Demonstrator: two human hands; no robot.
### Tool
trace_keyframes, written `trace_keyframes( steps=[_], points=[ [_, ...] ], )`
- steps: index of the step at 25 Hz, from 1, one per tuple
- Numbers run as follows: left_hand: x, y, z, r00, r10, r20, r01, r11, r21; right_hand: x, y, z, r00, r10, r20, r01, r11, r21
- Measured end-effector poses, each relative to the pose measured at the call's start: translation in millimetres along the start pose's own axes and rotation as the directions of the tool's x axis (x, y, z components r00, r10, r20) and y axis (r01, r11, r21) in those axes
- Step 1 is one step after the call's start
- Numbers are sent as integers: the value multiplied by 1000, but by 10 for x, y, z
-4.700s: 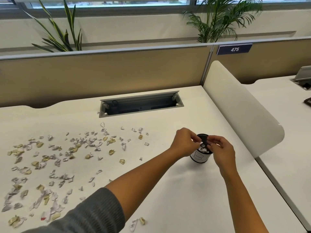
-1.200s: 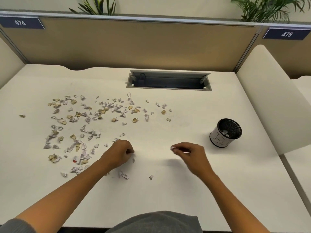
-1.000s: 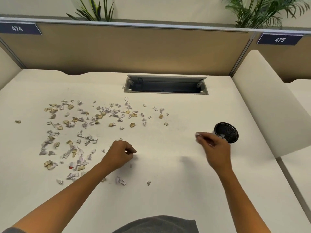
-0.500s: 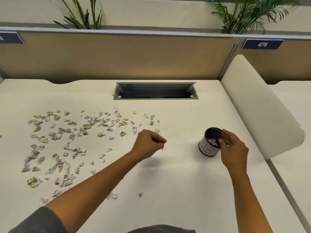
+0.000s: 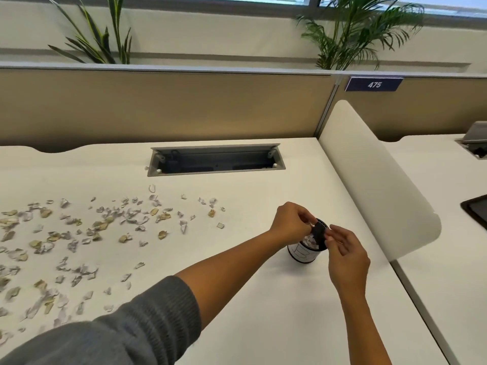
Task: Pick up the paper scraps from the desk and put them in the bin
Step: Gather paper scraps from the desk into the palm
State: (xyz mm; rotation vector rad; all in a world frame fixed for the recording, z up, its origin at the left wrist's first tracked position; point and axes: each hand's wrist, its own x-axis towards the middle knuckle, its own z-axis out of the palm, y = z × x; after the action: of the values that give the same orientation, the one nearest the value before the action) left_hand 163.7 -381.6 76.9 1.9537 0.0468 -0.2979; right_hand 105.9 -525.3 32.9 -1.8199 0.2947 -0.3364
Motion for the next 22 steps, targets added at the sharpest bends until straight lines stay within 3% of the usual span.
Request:
trace_keyframes(
  steps=[7,11,14,18,22],
  points=[
    [36,67,-21,996,-7,84,13,998,-68,64,39,26,1000,12,19,-12,1000,1],
    [-59,-112,-195,994,88,59,-93,992,80,78,-12,153,999,-3,44,2,1000,8],
    [-219,-451,-421,995,88,57,-96,983,156,32,-52,298,997,-25,75,23,1000,19],
    [-480,-1049,-834,993,25,-115,9,958,286,-81,-100,538,987,-53,154,48,998,34],
    [-829,-1683,-1310,926,-31,-376,185,906,382,-258,-111,816,959,-35,282,31,999,17]
  ],
)
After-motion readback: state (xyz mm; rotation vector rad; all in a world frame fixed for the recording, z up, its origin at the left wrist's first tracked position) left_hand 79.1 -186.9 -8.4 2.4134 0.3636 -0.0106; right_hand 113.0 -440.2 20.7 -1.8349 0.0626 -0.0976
